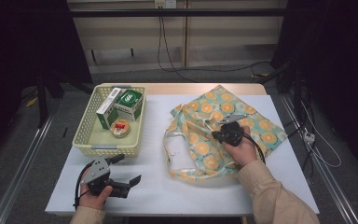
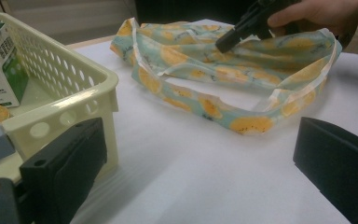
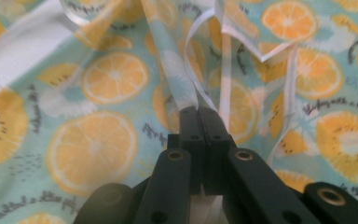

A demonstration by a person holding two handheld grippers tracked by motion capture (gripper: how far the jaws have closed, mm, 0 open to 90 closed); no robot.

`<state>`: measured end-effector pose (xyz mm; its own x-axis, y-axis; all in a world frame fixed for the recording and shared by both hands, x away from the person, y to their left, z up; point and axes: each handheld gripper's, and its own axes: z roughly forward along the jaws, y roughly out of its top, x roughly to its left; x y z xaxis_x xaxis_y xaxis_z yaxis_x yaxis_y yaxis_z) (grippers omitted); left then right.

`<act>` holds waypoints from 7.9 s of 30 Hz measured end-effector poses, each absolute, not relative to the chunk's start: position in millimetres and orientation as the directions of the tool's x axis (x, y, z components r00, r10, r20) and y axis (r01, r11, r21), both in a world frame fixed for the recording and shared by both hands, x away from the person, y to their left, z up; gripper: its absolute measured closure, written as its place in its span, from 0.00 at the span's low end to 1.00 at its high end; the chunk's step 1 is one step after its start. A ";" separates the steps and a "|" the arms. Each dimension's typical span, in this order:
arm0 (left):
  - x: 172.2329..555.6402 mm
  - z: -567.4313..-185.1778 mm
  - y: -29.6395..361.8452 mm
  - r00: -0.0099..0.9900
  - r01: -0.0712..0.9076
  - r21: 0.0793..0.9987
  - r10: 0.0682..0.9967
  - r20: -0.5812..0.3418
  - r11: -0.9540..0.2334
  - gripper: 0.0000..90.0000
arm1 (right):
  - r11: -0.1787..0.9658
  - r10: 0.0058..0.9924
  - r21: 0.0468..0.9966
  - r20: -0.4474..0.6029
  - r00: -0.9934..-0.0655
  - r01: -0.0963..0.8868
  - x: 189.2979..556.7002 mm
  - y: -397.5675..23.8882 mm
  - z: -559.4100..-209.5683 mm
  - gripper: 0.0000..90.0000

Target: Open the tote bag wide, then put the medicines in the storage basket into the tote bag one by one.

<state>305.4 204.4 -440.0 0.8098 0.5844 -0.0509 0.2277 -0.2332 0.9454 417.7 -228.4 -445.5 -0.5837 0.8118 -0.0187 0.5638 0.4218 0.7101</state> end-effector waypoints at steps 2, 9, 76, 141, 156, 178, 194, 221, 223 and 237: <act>305.2 -440.3 204.0 0.809 0.231 0.946 0.585 -0.056 -0.228 0.03 | 0.408 0.818 0.708 -0.003 -0.576 0.576 418.5 -227.9 -450.5 0.91; 305.9 -440.4 203.2 0.814 0.222 0.945 0.580 -0.043 -0.242 0.03 | 0.405 0.816 0.711 0.003 -0.579 0.575 414.8 -221.3 -457.6 0.72; 306.3 -439.7 204.2 0.806 0.235 0.948 0.589 -0.066 -0.215 0.03 | 0.332 0.860 0.804 -0.043 -0.509 0.493 432.1 -237.1 -356.4 1.00; 336.7 -377.6 199.2 0.813 0.253 0.948 0.574 -0.101 -0.191 0.03 | 0.227 0.841 0.845 0.080 -0.535 0.484 441.1 -245.4 -312.3 1.00; 362.1 -363.3 200.5 0.797 0.281 0.939 0.593 -0.114 -0.197 0.03 | 0.227 0.838 0.844 0.084 -0.540 0.485 437.5 -249.6 -314.3 1.00; 384.8 -346.1 201.2 0.784 0.286 0.935 0.613 -0.101 -0.212 0.03 | 0.230 0.830 0.843 0.091 -0.550 0.487 438.9 -249.1 -316.0 1.00; 403.9 -343.3 202.6 0.768 0.285 0.931 0.635 -0.081 -0.227 0.03 | 0.235 0.826 0.842 0.090 -0.556 0.486 437.0 -250.0 -314.8 1.00; 436.4 -350.0 214.0 0.726 0.331 0.910 0.684 -0.077 -0.249 0.04 | 0.231 0.820 0.844 0.099 -0.564 0.484 436.3 -252.5 -314.5 1.00; 440.1 -350.5 215.7 0.719 0.329 0.907 0.692 -0.061 -0.262 0.04 | 0.231 0.819 0.843 0.100 -0.565 0.485 436.4 -252.7 -314.8 1.00; 463.6 -352.4 217.7 0.698 0.355 0.898 0.713 -0.069 -0.261 0.05 | 0.221 0.817 0.844 0.114 -0.566 0.489 437.5 -254.1 -317.8 1.00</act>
<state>463.6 217.7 -352.4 0.6981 0.7127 -0.0687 0.3549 -0.2611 0.8977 437.5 -254.1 -317.8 -0.5656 0.8168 0.1139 0.4889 0.2208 0.8439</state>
